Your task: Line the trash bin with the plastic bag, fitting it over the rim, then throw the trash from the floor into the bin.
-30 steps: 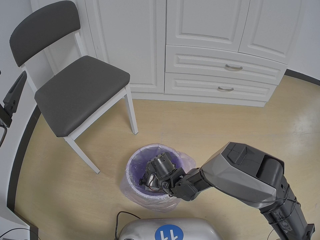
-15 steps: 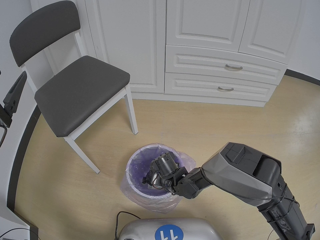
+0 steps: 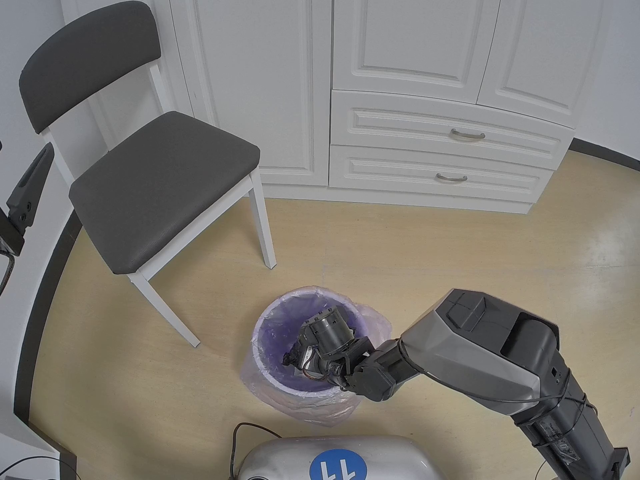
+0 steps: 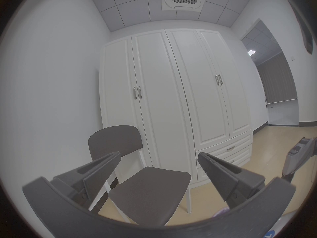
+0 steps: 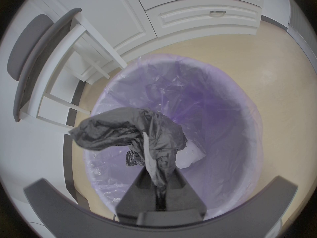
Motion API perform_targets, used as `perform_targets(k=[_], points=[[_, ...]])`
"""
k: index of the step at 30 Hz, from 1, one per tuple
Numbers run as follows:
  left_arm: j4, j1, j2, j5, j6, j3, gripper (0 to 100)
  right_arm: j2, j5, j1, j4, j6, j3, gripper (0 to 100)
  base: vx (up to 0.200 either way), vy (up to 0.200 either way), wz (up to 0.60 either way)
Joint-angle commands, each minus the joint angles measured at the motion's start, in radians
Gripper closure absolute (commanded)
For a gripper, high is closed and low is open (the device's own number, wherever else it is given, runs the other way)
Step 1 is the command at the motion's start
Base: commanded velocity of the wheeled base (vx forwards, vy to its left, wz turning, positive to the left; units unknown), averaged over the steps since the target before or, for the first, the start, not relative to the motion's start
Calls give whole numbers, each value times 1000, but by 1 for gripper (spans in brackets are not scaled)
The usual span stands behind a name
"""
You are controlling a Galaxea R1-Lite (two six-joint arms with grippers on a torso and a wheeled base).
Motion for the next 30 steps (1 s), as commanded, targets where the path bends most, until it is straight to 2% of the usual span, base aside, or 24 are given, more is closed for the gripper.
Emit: perform_targets(k=[1, 6, 7, 30], points=[[0, 0, 0, 0, 5, 0, 0, 2, 2, 6, -4, -1, 6, 100, 0, 0, 0], [0, 0, 0, 0, 10, 2, 0, 2, 5, 6, -6, -1, 4, 100, 0, 0, 0], [0, 0, 1, 0, 10, 2, 0, 2, 5, 9, -6, -1, 6, 0, 0, 0, 0], [0, 0, 3, 0, 11, 5, 0, -16, 0, 13, -6, 9, 10, 0, 0, 0, 0]])
